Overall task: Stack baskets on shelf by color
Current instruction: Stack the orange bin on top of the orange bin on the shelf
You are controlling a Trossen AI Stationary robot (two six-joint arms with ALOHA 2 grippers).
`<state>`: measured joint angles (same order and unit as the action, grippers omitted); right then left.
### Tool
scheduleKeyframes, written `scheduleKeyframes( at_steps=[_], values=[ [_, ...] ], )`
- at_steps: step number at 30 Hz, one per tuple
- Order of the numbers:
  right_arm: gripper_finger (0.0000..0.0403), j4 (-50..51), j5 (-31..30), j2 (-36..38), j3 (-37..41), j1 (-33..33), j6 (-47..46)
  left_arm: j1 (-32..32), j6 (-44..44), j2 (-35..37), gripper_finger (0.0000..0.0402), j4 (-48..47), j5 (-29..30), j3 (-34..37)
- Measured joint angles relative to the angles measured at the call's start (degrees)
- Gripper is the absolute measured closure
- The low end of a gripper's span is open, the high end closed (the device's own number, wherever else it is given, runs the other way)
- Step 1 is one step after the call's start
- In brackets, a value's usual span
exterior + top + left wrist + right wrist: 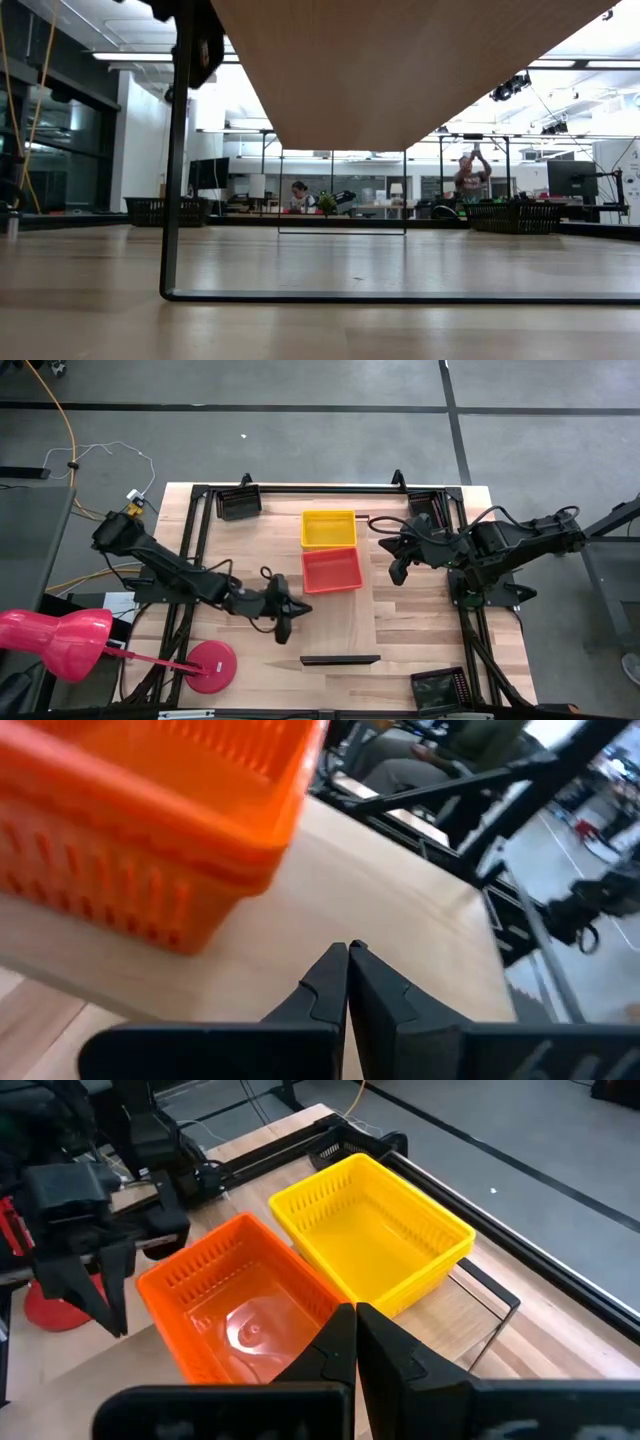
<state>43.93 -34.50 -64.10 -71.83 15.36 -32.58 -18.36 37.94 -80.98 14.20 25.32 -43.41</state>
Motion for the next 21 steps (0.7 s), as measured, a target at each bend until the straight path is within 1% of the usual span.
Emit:
scheduleKeyframes(
  at_steps=[3,7,10,14,21],
  values=[
    [0.0403,0.09,0.0,0.0,0.0,0.02,0.0,0.06,1.8,-1.88,0.0401,1.6,1.84,-0.01],
    [0.0403,0.19,0.0,-0.02,0.0,0.02,0.0,0.5,1.55,-2.53,0.0401,2.82,4.81,-0.02],
    [0.0403,0.23,-0.02,-0.02,0.0,0.02,0.0,1.7,1.43,-2.53,0.0401,2.68,5.24,-0.03],
    [0.0403,0.23,-0.02,-0.02,0.0,0.02,0.0,3.6,0.89,-2.5,0.0401,2.73,4.8,-0.03],
    [0.0403,0.21,0.06,-0.02,0.0,0.02,-0.02,5.17,-0.02,-2.5,0.0401,2.72,1.59,-0.03]
  ],
)
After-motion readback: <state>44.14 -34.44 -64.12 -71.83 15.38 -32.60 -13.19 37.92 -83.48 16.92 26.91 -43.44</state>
